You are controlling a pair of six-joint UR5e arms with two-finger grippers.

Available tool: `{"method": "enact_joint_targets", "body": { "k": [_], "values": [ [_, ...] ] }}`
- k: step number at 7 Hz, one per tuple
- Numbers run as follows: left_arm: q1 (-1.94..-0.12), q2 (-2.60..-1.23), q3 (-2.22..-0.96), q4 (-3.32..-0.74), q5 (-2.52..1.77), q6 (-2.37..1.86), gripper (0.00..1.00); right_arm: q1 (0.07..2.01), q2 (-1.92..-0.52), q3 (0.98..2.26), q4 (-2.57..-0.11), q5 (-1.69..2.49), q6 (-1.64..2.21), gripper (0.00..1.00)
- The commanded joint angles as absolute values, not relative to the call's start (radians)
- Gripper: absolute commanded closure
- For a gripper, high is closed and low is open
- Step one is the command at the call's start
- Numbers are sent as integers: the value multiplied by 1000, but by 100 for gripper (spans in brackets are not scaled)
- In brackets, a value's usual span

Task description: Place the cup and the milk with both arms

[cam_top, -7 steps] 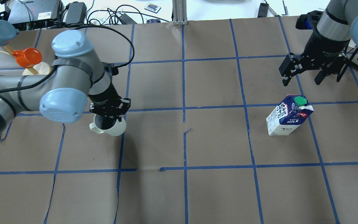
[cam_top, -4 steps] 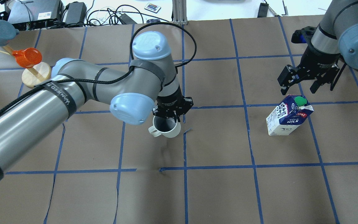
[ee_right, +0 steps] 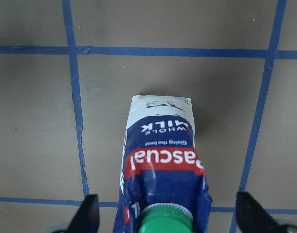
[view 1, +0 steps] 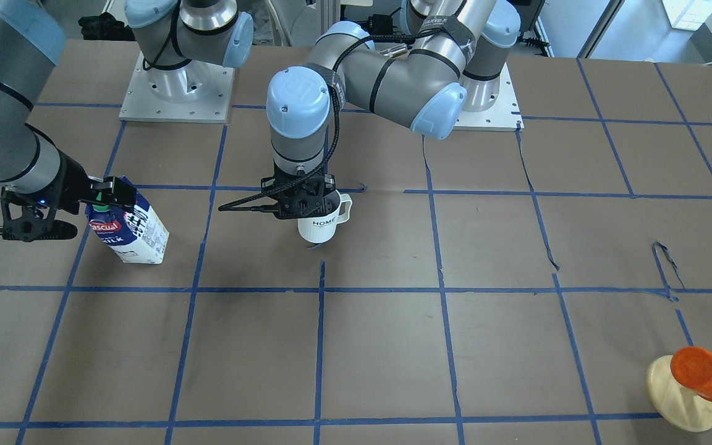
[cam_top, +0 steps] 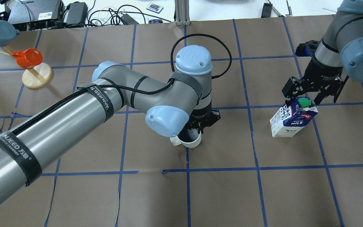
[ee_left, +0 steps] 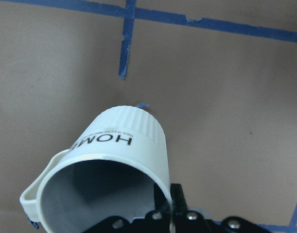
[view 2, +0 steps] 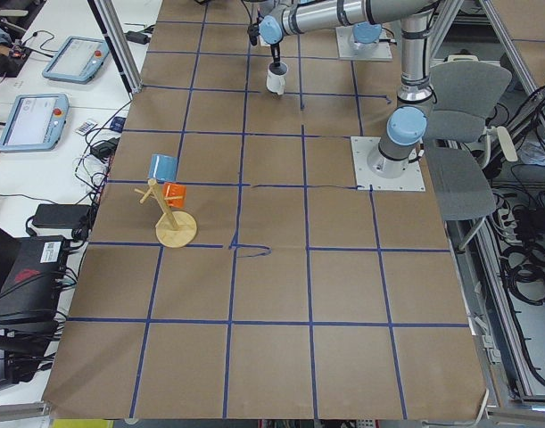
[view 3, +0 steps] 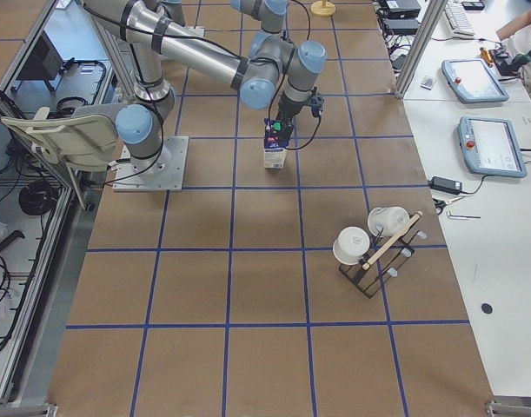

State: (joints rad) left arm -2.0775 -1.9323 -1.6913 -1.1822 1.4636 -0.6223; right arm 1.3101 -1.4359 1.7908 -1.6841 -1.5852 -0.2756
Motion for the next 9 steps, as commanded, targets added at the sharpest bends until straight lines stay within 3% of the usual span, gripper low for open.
{"method": "enact_joint_targets", "body": {
  "k": [1, 2, 3, 4, 5, 8, 9],
  "values": [
    [-2080, -1940, -1701, -1187, 1491, -620, 100, 1279, -1437, 1792, -1634, -1583, -273, 9],
    [-2080, -1944, -1721, -1180, 1491, -620, 100, 1278, -1437, 1790, -1634, -1577, -267, 13],
    [-2080, -1945, -1727, -1186, 1493, -618, 77, 1278, -1439, 1786, -1632, -1569, -265, 19],
    [-2080, -1944, -1723, -1172, 1494, -618, 1, 1278, -1440, 1781, -1632, -1568, -264, 19],
    [-2071, -1921, -1711, -1173, 1496, -605, 0, 1278, -1440, 1781, -1632, -1566, -264, 19],
    [-1961, -1826, -1575, -1309, 1506, -368, 0, 1278, -1440, 1778, -1634, -1515, -255, 41],
    [-1904, -1781, -1540, -1363, 1508, -348, 0, 1278, -1442, 1776, -1637, -1481, -220, 64]
  ]
}}
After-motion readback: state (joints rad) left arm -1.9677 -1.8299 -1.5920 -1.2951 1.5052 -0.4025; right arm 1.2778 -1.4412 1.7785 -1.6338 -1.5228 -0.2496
